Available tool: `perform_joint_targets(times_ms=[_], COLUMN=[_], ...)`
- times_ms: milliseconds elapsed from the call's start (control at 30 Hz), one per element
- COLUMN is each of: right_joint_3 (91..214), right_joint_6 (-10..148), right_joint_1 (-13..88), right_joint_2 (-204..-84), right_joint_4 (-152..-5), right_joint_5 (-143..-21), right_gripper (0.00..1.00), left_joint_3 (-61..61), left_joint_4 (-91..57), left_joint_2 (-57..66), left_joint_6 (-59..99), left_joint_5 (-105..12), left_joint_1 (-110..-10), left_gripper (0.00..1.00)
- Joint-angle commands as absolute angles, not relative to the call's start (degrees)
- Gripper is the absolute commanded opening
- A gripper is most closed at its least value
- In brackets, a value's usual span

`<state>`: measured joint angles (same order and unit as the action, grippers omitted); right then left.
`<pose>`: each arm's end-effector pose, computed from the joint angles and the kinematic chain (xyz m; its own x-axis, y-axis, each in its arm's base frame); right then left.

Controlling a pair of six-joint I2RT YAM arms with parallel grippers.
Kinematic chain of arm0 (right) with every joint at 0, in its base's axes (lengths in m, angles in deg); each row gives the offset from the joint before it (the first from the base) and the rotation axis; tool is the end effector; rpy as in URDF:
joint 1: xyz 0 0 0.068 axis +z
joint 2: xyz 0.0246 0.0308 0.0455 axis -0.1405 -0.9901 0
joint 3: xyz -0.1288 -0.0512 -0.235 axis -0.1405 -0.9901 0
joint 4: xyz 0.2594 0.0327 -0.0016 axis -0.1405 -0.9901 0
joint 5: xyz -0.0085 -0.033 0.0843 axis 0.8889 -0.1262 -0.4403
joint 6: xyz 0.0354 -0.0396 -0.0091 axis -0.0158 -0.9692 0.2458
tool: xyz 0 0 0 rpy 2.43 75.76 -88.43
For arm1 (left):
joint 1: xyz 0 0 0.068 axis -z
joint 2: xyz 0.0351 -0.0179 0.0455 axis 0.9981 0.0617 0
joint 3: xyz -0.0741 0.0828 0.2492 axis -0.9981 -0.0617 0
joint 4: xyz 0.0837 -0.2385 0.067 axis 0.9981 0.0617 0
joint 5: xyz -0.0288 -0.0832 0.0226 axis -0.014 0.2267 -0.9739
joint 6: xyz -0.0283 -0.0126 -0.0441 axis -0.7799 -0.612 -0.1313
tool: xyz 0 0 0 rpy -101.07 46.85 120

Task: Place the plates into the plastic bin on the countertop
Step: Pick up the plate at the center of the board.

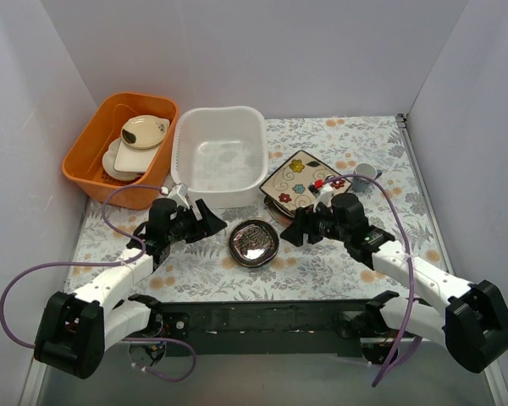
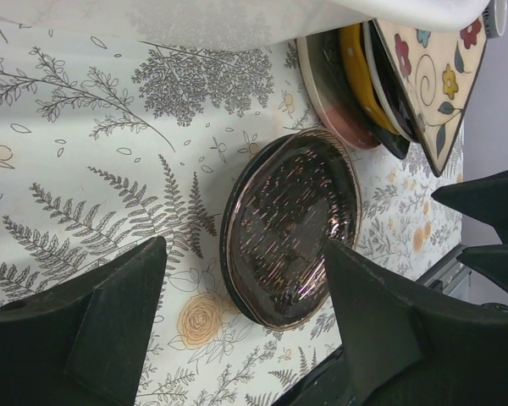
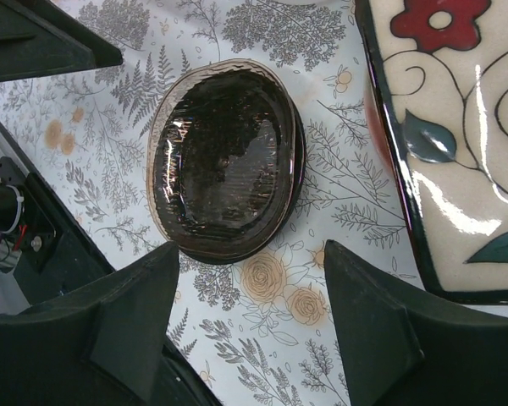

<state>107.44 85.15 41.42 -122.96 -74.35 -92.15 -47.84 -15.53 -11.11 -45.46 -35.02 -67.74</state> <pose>0.1843 0.1345 0.2260 -0.6300 0.0261 -0.7761 -0.5544 0.6847 0.4731 0.1952 -0.0788 0.1888 -0.6693 -0.7430 0.0037 -0.3967 0.3531 -0.8473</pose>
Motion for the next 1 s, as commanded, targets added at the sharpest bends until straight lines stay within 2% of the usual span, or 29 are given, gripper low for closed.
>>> perform_joint_targets(times_ms=[0,467,633,667,967], right_joint_3=[108.0,107.1,107.4,107.4,105.7], right_joint_6=[85.8,87.7,87.2,87.2,87.2], right_joint_1=[43.0,46.7,47.5,47.8,50.0], right_joint_2=[-125.1,-131.2,-133.1,-133.3,-134.7], right_joint_4=[-70.0,-64.8,-65.1,-65.2,-62.9], right_joint_5=[-91.0,-89.4,-87.6,-86.9,-84.4], right_gripper=[0.75,0.67,0.60,0.58,0.45], left_joint_3=[-46.6,-46.7,-46.4,-46.3,-44.8], left_joint_4=[-15.1,-15.1,-15.2,-15.0,-13.0], left_joint_2=[-11.3,-9.7,-9.3,-9.4,-8.4], left_joint_6=[-44.1,-43.9,-43.9,-43.8,-43.5], left_joint_5=[-37.0,-36.4,-37.0,-37.6,-41.3], left_joint_1=[-67.1,-65.5,-64.8,-64.5,-62.3], left_gripper=[0.73,0.68,0.67,0.64,0.59])
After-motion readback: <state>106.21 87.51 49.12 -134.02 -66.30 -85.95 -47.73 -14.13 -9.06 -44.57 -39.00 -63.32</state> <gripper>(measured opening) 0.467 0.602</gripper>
